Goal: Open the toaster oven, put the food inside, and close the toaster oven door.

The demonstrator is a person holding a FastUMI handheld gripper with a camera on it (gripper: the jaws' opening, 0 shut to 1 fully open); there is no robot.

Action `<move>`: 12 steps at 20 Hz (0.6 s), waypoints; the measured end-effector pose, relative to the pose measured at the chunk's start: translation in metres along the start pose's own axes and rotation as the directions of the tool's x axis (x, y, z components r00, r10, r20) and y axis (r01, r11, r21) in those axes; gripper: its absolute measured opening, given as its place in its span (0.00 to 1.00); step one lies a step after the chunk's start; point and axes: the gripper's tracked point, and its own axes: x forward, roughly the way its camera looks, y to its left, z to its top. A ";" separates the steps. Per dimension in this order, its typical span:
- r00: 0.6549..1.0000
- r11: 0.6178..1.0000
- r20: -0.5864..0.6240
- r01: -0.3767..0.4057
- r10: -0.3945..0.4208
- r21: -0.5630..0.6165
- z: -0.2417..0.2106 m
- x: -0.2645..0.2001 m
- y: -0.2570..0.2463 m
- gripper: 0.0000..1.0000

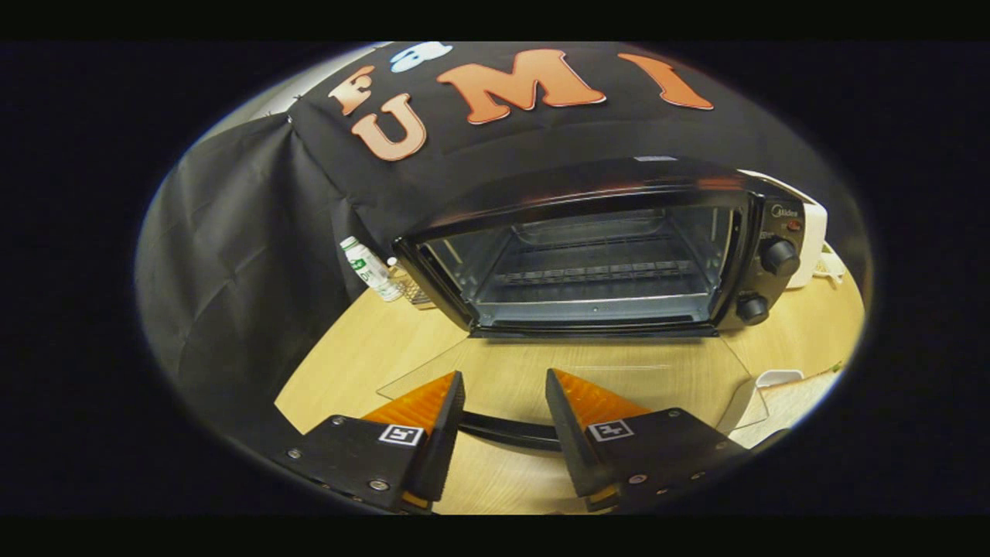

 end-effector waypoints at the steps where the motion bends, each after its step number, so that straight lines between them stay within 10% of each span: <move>1: 1.000 1.000 -0.010 0.022 -0.022 -0.008 -0.003 0.004 -0.004 0.63; 12: 0.988 0.992 -0.123 0.085 -0.097 -0.097 -0.041 0.022 -0.020 0.63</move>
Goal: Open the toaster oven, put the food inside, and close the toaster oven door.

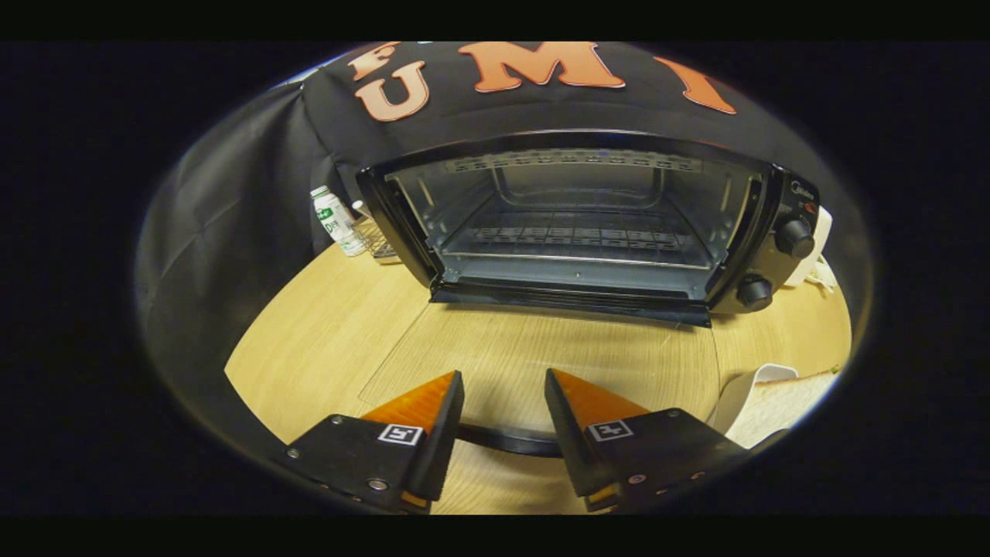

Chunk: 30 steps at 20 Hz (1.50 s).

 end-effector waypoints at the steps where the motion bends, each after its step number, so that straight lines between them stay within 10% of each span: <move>1: 1.000 1.000 0.000 -0.002 0.002 0.008 0.001 0.000 0.000 0.63; 19: 0.993 0.997 0.105 0.041 -0.047 0.063 0.045 -0.045 -0.036 0.83; 30: 0.972 0.979 0.187 0.113 -0.144 0.170 0.083 -0.151 -0.117 0.95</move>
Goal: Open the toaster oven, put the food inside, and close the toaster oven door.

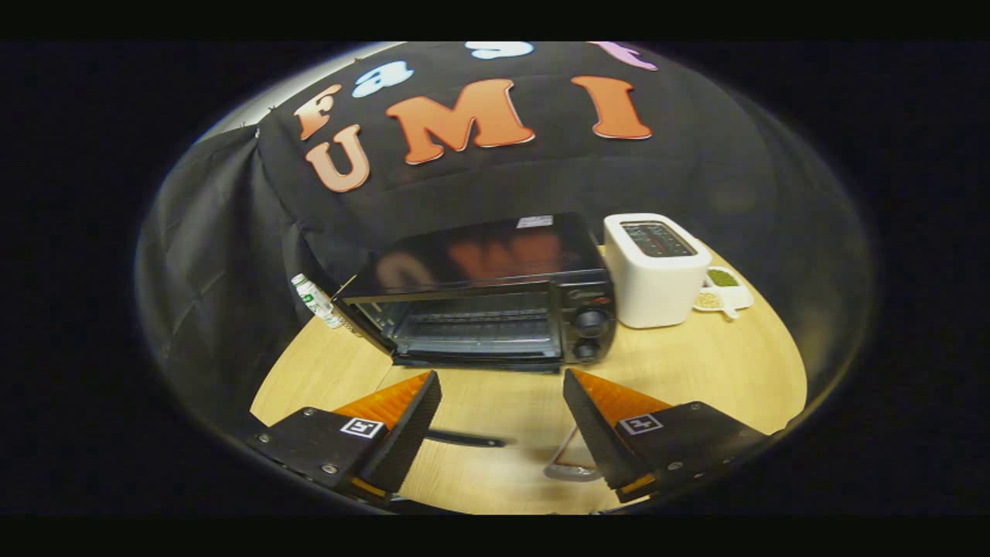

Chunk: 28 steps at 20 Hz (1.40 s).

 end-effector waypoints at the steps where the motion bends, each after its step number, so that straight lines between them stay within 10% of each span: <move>1: 1.000 1.000 0.001 0.018 -0.018 0.013 0.003 -0.009 -0.013 0.98; 13: 0.982 0.988 -0.148 0.126 -0.113 0.085 -0.058 -0.039 -0.118 0.99; 28: 0.955 0.951 -0.290 0.035 0.059 0.308 -0.131 0.025 -0.113 0.99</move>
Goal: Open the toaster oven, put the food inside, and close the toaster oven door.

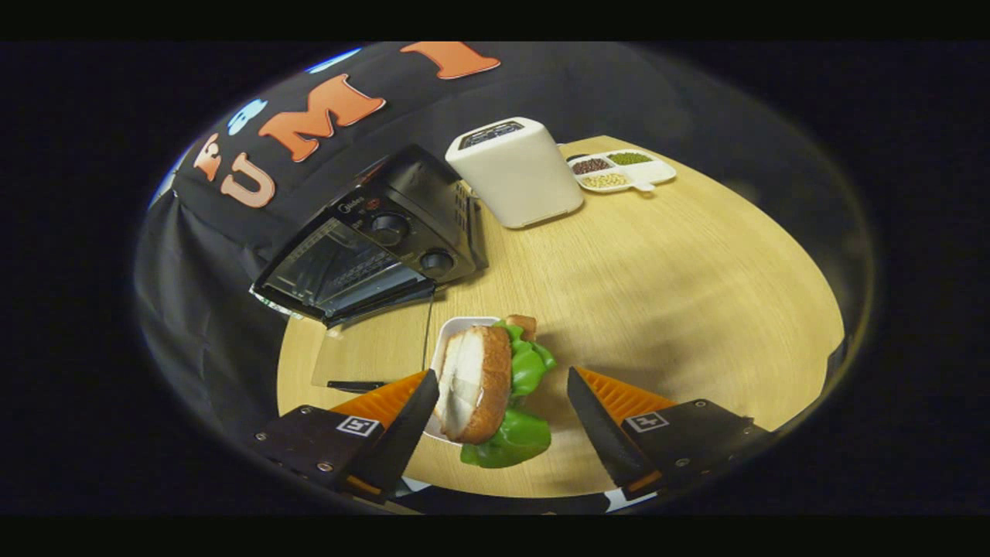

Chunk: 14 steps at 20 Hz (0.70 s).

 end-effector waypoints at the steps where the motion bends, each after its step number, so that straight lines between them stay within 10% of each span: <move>1: 1.000 1.000 -0.003 -0.013 0.013 0.011 -0.002 0.002 0.003 0.96; 7: 0.999 0.997 -0.017 -0.038 0.039 0.066 -0.005 0.004 0.019 0.45; 14: 0.997 1.000 0.069 -0.028 0.028 0.002 0.015 -0.016 0.045 0.37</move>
